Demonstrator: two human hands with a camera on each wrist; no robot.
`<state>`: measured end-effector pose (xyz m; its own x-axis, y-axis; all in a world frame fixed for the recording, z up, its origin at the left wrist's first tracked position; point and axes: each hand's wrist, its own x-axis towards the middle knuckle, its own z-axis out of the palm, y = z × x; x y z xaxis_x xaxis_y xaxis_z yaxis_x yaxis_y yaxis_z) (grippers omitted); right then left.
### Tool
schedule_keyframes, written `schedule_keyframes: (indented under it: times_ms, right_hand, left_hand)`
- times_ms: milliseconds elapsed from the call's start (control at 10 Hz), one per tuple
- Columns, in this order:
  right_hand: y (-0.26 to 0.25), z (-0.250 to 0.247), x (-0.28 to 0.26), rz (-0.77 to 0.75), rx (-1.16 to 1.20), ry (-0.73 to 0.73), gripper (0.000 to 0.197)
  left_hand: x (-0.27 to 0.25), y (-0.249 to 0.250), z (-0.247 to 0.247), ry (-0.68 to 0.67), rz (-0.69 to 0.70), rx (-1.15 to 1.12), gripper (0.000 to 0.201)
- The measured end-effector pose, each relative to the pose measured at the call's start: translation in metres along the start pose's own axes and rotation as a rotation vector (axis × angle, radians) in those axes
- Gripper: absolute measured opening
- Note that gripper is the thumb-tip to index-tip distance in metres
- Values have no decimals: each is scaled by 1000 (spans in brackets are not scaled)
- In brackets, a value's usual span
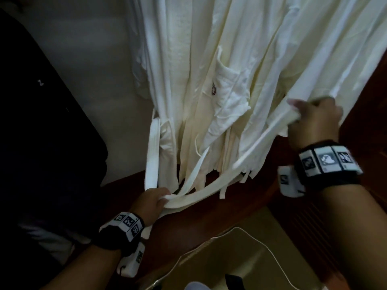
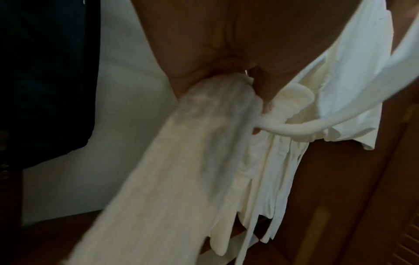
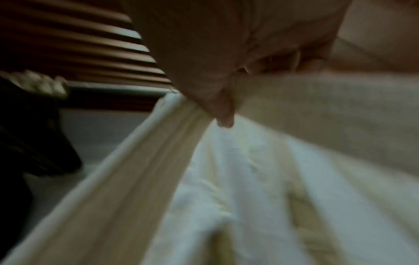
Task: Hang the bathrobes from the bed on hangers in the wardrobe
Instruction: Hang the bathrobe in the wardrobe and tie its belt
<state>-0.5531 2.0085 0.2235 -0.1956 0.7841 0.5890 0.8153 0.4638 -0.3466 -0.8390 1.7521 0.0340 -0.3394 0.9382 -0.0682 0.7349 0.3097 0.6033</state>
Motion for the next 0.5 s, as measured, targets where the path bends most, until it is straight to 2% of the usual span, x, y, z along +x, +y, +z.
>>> schedule_keyframes:
  times_ms: [100,200,300,400,500]
  right_hand:
    - [-103,15,-3,19,933,21,31]
    - [-176,57,-52,422,1523,-642,42]
    - [-161,139,-127,-145,390,-1333,43]
    - [-129,177,-163,-199,242,-1571,39]
    - [-122,174,-160,-297,466,-1295,30]
  left_hand:
    - [-15,5,0,-32,77,-118,25]
    - [-30,7,-4,-27,73,-212,28]
    - [-44,6,-18,10,58,-256,18]
    - [-59,1,-31,20,29,-248,11]
    - [-69,-8,-33,57,-37,-311,21]
